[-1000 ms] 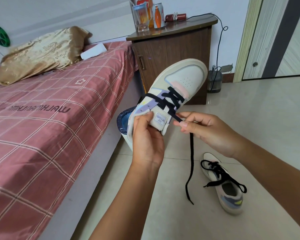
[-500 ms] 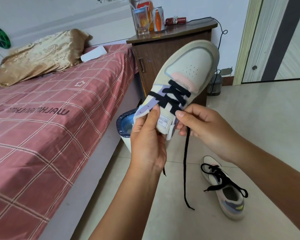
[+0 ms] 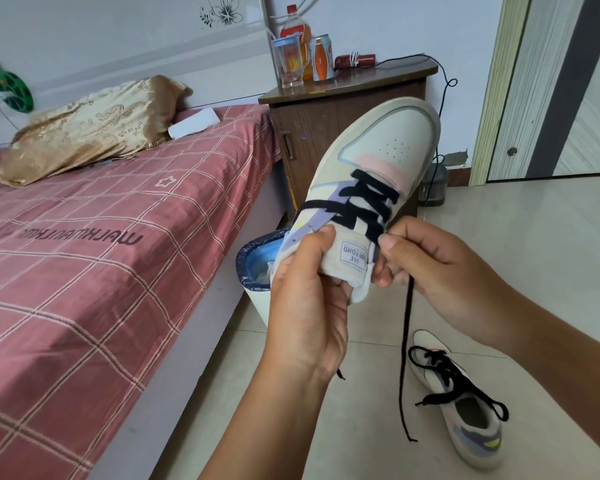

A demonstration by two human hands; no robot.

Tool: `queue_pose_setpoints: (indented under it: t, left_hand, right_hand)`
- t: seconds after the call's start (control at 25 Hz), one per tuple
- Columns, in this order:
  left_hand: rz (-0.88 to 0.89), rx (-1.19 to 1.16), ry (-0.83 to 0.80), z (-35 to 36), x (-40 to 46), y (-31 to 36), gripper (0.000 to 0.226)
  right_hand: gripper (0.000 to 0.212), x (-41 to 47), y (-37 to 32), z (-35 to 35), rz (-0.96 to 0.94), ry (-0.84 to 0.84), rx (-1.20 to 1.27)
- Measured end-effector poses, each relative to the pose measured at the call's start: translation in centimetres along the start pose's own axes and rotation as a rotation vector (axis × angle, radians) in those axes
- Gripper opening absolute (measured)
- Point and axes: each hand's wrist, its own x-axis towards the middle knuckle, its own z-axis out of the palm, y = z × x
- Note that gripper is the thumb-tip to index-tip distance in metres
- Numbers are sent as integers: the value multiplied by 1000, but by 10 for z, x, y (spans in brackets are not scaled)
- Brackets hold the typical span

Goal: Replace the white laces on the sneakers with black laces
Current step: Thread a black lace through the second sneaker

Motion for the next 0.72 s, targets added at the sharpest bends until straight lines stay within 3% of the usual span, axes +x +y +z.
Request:
queue_pose_setpoints:
  t: [0.24, 0.44, 0.6, 0.72]
  left_hand:
    - [69, 23, -50, -2, 0, -6, 23]
    - [70, -15, 52, -2, 1, -13, 24]
    - [143, -2, 66, -4, 3, -16, 30]
    - [144, 7, 59, -6, 5, -14, 22]
  right_hand:
    - [23, -2, 0, -2, -38, 9, -76]
    - [29, -9, 8, 3, -193, 61, -305]
    - [31, -10, 13, 5, -181, 66, -271]
    - [33, -10, 13, 7, -163, 60, -262]
